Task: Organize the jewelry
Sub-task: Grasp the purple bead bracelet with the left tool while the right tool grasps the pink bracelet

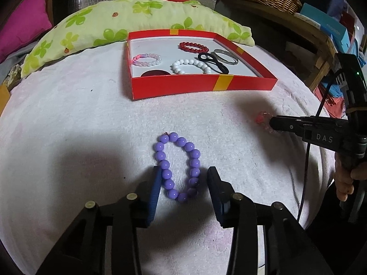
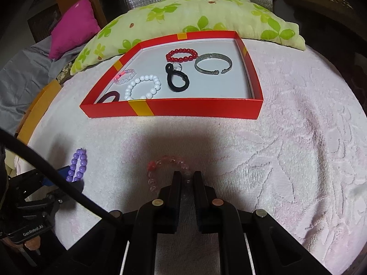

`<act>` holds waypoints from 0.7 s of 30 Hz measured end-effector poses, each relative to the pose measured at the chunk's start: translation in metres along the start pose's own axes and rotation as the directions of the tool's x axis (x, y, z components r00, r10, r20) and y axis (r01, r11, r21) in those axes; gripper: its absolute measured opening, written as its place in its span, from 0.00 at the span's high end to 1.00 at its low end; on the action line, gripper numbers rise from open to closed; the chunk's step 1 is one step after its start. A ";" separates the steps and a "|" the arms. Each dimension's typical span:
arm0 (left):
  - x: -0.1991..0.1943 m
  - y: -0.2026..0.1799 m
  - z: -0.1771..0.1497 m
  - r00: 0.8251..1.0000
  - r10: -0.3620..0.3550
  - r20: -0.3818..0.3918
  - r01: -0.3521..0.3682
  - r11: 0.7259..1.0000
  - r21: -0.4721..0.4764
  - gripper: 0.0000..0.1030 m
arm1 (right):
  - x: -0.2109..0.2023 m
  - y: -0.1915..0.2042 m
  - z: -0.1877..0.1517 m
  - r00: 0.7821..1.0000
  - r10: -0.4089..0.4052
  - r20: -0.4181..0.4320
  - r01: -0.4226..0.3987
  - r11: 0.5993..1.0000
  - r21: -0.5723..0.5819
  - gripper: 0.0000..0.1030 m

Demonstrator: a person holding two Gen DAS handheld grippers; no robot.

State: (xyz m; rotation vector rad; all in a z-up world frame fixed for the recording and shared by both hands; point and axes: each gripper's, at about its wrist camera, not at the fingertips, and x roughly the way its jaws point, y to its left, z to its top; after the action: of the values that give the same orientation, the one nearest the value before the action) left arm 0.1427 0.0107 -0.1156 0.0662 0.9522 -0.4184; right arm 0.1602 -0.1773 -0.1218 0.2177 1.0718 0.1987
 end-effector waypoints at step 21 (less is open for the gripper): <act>-0.017 -0.001 0.010 0.994 -0.038 0.105 0.037 0.999 0.016 0.91 | -0.007 0.004 0.003 0.998 0.029 0.055 -0.029 1.000 0.005 0.91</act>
State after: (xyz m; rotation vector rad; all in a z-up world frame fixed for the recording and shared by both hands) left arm 0.1416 0.0126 -0.0956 0.0383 0.8476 -0.4587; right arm 0.1590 -0.1755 -0.1137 0.2429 1.0148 0.2145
